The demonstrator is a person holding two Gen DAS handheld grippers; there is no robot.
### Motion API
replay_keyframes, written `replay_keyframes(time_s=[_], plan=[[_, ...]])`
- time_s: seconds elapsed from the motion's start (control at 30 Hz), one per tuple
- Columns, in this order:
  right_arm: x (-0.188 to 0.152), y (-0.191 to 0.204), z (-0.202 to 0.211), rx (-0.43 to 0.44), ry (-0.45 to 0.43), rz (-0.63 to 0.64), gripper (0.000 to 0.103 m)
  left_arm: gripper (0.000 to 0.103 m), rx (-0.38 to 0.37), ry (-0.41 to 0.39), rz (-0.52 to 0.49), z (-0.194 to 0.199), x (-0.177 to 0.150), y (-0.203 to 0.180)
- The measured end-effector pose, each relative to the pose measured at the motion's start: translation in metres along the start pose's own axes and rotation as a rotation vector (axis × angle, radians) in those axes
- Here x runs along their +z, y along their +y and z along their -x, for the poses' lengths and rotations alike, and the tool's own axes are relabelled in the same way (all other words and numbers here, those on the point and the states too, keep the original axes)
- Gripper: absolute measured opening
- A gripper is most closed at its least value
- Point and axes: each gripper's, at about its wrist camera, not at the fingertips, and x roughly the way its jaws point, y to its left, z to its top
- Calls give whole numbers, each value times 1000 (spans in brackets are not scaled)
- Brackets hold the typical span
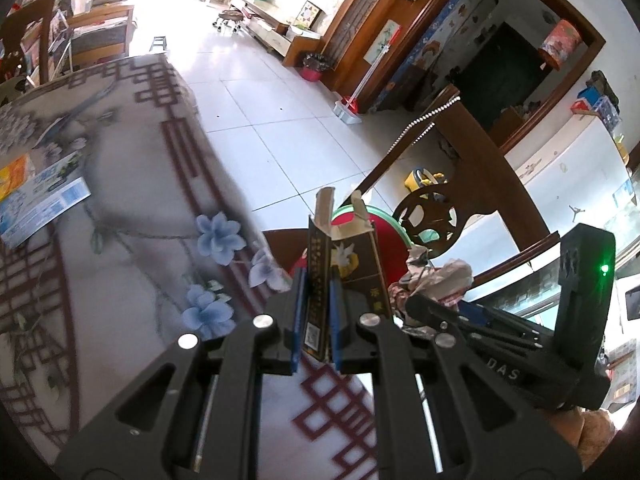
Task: Collect trash
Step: 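Carry the brown box with the left tool while the right tool moves the wrappers over the bucket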
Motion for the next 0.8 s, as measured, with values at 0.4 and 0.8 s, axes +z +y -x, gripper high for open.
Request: replay_keyframes(time_s=[0.4,0.8], plan=[[27,-69,12,-63,-55,-88,46,11,-65,73,-79,-62,27,-54],[51,-127,7,-143,-75,-184,47,11,-108,149,-203,-126,51,-103]])
